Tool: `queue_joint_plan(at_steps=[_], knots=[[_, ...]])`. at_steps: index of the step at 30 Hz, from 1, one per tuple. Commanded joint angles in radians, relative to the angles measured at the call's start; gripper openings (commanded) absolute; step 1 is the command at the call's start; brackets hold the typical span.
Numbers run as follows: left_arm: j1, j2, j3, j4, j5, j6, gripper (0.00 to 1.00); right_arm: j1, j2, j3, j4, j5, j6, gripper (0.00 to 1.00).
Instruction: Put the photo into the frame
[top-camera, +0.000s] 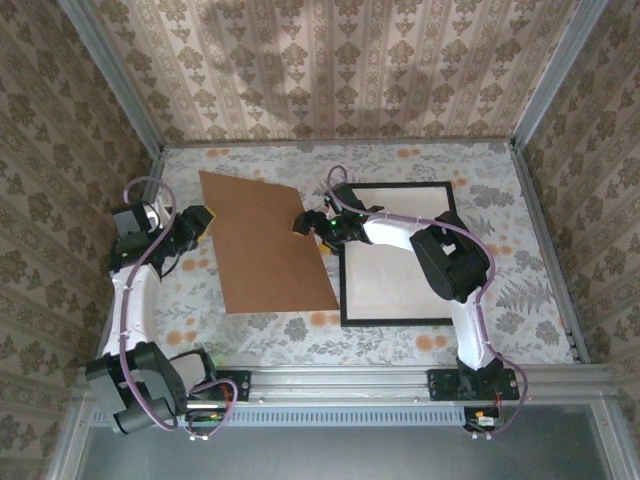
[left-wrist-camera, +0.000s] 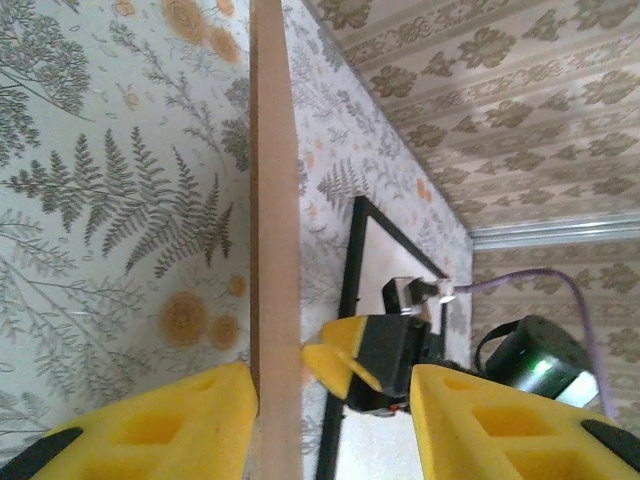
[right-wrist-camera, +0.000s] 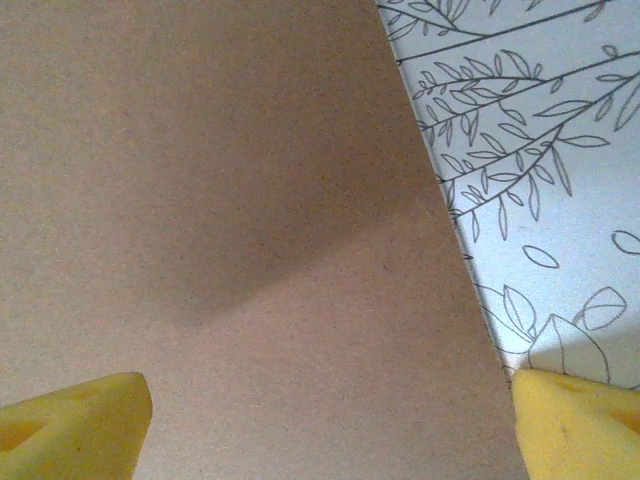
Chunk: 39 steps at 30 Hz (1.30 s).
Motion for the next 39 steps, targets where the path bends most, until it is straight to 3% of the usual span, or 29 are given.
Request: queue_joint_plan(at_steps=[1,7,19,29,39], knots=[[-0.044,0.039,-0.026,-0.163,0.131,0.061,0.47,0.056,0.115,0.028,0.246,-0.113,-0.035,0.94],[-0.046,0.039,-0.046,-0.020,0.193,-0.065,0.47,0.056,0.110,0.023,0.251,-0.127,-0.012,1.00],[-0.067,0.044,-0.019,0.123,0.228,-0.247,0.50,0.057,0.117,0.010,0.343,-0.167,0.086,1.00],[-0.079,0.070,0.054,0.070,0.172,-0.228,0.55,0.057,0.113,0.021,0.351,-0.180,0.100,1.00],[-0.102,0.088,0.071,0.207,0.077,-0.376,0.63,0.061,0.107,0.017,0.383,-0.192,0.124,1.00]])
